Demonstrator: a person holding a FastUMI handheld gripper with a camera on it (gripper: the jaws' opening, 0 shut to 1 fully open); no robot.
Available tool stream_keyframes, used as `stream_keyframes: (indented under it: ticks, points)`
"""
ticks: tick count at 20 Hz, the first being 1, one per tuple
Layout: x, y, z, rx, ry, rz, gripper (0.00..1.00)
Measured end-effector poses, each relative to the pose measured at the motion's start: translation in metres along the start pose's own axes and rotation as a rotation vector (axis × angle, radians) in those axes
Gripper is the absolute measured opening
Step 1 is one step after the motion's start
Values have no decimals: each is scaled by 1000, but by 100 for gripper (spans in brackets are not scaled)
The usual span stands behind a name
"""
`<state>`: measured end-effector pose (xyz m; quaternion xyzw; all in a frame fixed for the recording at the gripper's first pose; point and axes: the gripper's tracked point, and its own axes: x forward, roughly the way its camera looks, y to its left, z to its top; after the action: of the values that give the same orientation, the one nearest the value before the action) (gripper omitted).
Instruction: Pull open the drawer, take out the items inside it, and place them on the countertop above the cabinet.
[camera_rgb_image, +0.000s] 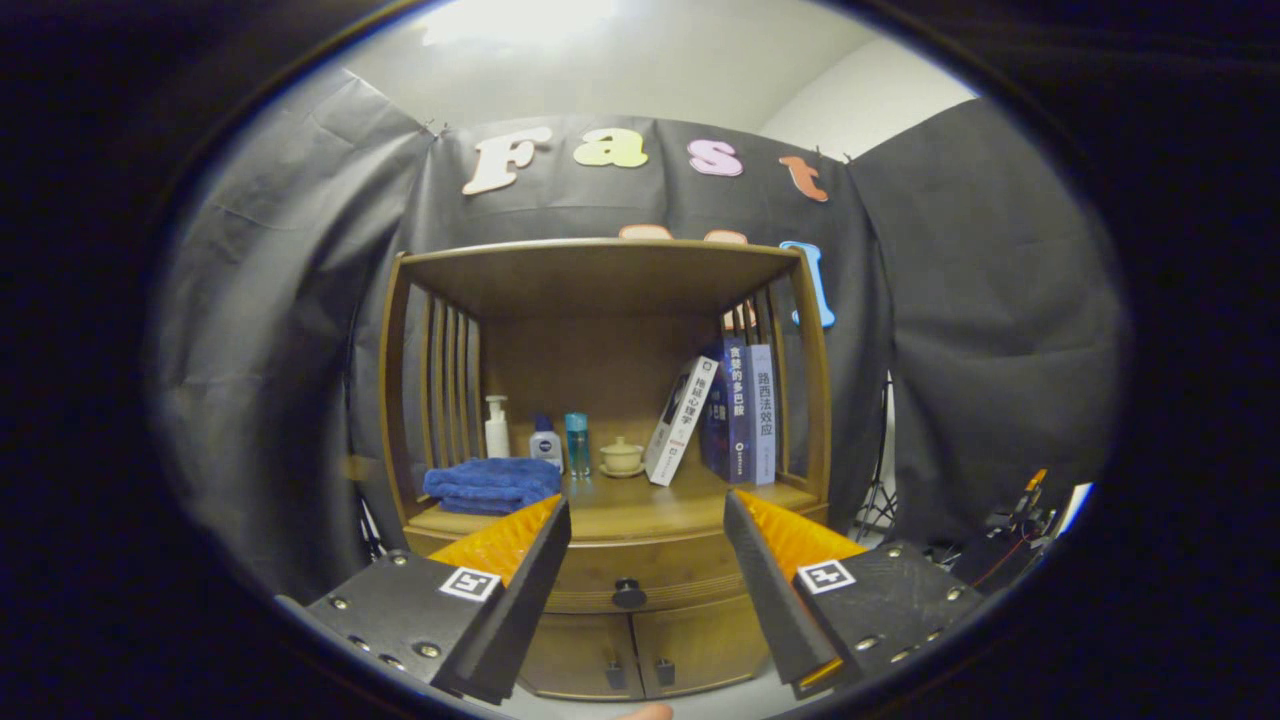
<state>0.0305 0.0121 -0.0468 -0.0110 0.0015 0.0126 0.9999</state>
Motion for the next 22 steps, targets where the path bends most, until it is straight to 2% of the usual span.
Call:
stream_keyframes:
  ticks: [4, 8, 12, 15, 17, 18, 21, 22]
  points:
    - [20, 22, -39, 52, 31, 68, 92]
    - [43, 37, -91, 97, 118, 100, 91]
    - [75, 27, -143, 129, 212, 43, 89]
    - [96, 21, -175, 127, 274, 34, 82]
    - [108, 19, -191, 110, 308, 39, 81]
    - [116, 14, -200, 98, 333, 14, 81]
    - [133, 11, -216, 91, 368, 17, 51]
    - [137, 12, -221, 89, 383, 23, 51]
